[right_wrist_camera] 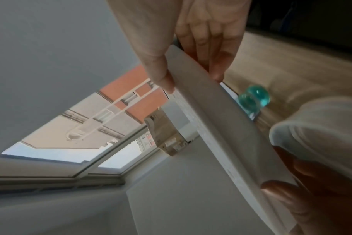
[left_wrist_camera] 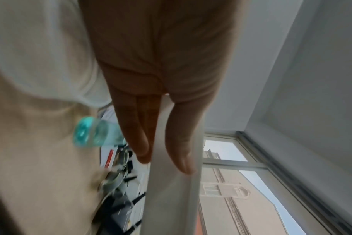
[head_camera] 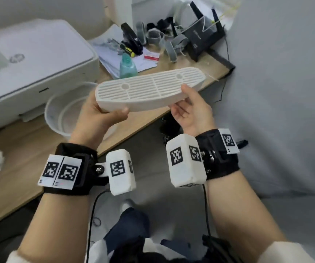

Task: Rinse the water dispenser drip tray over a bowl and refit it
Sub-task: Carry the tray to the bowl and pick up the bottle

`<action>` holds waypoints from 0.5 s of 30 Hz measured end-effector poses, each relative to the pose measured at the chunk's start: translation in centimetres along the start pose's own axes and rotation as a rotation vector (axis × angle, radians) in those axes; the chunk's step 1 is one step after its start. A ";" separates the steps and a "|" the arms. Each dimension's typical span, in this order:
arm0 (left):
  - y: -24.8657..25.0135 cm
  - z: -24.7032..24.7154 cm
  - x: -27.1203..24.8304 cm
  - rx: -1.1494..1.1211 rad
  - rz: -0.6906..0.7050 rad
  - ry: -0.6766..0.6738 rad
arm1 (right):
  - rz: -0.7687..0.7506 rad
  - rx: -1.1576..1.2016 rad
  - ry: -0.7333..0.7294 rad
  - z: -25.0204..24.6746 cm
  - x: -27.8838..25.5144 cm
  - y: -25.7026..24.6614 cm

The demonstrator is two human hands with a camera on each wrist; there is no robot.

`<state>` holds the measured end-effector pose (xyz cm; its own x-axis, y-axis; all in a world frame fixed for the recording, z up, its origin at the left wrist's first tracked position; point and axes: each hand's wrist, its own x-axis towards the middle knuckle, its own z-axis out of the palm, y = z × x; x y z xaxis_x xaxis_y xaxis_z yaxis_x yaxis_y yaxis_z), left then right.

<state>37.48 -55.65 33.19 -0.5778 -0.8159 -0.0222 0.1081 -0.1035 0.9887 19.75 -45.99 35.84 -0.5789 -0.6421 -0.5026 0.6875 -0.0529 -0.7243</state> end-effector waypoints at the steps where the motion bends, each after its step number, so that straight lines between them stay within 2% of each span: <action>1: 0.4 -1.6 0.4 0.018 0.019 0.024 | 0.011 -0.016 -0.030 1.5 0.5 0.6; 5: 1.4 -7.7 1.3 0.048 0.050 0.177 | 0.063 -0.118 -0.175 7.0 2.7 3.2; 11: 0.0 -12.4 0.6 -0.020 0.041 0.369 | 0.125 -0.370 -0.379 11.1 6.7 6.1; 13: -0.3 -13.2 0.4 -0.078 0.033 0.433 | 0.046 -0.473 -0.331 11.4 8.7 6.8; 15: -0.3 -13.8 0.0 -0.091 0.033 0.487 | -0.103 -0.582 -0.168 11.0 11.5 7.6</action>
<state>48.66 -63.46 30.84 -0.1302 -0.9883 -0.0791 0.2028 -0.1046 0.9736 23.11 -62.24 29.77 -0.5199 -0.7703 -0.3692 0.2516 0.2750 -0.9279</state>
